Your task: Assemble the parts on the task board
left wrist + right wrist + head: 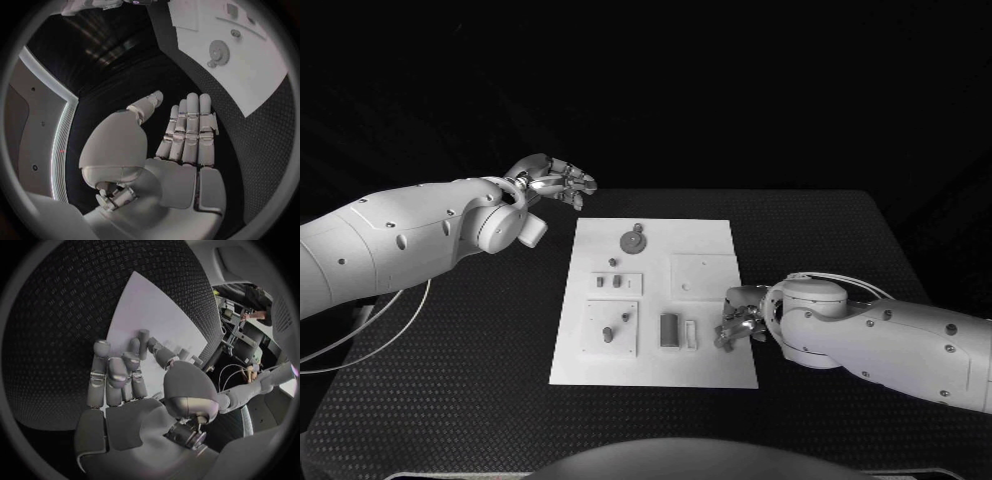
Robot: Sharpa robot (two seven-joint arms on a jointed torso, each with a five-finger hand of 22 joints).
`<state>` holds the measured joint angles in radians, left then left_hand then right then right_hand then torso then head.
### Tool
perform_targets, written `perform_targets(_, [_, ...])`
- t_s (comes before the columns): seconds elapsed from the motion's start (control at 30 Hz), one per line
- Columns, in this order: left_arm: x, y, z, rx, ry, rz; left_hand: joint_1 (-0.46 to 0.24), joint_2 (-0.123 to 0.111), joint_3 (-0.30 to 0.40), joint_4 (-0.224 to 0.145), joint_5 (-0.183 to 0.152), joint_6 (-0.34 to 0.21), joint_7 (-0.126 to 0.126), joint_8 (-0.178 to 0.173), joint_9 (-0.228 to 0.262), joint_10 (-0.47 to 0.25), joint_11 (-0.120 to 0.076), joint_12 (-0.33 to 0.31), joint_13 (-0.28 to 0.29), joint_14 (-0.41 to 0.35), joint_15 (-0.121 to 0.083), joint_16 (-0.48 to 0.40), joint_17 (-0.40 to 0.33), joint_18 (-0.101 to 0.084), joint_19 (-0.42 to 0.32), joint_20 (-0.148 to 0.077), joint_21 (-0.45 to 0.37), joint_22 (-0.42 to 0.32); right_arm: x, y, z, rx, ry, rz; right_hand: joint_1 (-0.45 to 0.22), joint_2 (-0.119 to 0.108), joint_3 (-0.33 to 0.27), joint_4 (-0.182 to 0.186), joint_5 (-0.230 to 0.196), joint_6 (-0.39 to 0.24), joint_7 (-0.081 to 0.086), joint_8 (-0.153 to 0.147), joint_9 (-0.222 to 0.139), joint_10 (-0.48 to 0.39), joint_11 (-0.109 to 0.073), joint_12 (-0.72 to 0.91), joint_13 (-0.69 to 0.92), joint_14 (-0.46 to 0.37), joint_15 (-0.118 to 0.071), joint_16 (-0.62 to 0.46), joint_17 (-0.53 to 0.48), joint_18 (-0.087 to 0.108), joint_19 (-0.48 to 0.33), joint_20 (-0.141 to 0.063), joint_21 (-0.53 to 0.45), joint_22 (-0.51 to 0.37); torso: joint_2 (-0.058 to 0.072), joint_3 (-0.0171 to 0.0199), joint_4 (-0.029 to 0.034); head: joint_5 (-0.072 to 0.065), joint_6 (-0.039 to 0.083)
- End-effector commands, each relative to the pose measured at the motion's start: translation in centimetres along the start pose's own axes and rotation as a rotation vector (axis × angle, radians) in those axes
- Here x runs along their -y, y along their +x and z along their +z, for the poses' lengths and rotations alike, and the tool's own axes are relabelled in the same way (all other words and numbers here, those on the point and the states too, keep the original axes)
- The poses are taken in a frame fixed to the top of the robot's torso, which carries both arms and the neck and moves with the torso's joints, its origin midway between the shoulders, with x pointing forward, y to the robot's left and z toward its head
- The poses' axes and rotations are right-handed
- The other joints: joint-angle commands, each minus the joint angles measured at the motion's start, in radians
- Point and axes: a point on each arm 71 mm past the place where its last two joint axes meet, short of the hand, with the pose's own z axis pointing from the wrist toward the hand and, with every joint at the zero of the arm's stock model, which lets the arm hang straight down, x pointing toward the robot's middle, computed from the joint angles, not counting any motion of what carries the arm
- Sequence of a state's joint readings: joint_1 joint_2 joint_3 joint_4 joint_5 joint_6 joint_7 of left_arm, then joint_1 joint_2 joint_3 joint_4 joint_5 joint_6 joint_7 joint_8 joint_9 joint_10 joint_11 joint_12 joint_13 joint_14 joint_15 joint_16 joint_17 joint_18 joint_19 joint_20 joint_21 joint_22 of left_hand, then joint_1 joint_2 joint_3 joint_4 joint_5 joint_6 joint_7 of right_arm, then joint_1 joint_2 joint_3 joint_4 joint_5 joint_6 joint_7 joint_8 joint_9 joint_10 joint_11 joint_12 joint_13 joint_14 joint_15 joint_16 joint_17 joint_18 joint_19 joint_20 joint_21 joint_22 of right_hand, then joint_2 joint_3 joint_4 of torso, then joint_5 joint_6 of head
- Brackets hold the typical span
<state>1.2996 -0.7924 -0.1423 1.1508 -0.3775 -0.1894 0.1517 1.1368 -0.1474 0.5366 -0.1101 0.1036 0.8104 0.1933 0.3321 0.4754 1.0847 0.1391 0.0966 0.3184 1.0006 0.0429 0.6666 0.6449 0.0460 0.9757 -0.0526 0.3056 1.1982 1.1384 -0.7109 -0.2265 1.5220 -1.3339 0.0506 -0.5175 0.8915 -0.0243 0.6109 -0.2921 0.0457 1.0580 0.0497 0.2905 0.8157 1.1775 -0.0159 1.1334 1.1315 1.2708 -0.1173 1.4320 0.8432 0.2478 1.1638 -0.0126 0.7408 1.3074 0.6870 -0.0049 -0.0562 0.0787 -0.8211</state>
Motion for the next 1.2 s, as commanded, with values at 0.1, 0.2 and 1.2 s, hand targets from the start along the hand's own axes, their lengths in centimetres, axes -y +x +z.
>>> perform_targets(0.1, [0.2,0.2,0.1,-0.012,0.013,-0.006,-0.007,-0.004,-0.002,0.005,0.004,-0.007,0.000,0.007,-0.002,-0.004,0.002,0.004,0.000,0.007,-0.001,-0.005,0.002,0.011,0.003,-0.005,-0.005,0.002,1.0,2.4,0.3,-0.089,0.026,0.169,0.046,0.048,0.000,-0.003,0.002,-0.035,0.045,-0.124,-0.032,0.005,0.000,0.008,0.002,0.007,-0.002,0.004,0.002,0.014,-0.004,-0.001,0.009,0.023,0.001,0.0015,-0.0006,0.002,0.000])
perform_targets(0.2, [0.2,0.2,0.1,-0.012,0.013,-0.006,-0.007,-0.004,-0.002,0.005,0.004,-0.007,0.000,0.007,-0.002,-0.004,0.002,0.004,0.000,0.007,-0.001,-0.005,0.002,0.011,0.003,-0.005,-0.006,0.002,1.2,2.3,0.2,-0.080,0.029,0.202,0.049,0.047,-0.002,-0.003,0.002,-0.031,0.044,-0.123,-0.033,0.006,-0.001,0.009,0.002,0.007,-0.003,0.004,0.002,0.014,-0.004,-0.001,0.010,0.022,0.000,0.0008,-0.0002,0.001,0.002])
perform_targets(1.2, [0.2,0.3,0.1,-0.013,0.012,-0.006,-0.006,-0.005,-0.003,0.004,0.004,-0.007,0.000,0.008,-0.003,-0.004,0.002,0.004,0.000,0.008,-0.001,-0.006,0.003,0.011,0.004,-0.005,-0.007,0.003,-0.9,0.8,-0.7,-0.052,-0.011,0.519,0.048,0.042,-0.011,-0.002,0.002,-0.020,0.041,-0.123,-0.041,0.013,-0.005,0.011,0.000,0.008,-0.007,0.007,0.003,0.014,0.000,-0.003,0.015,0.021,0.001,-0.0007,-0.0005,0.002,0.001])
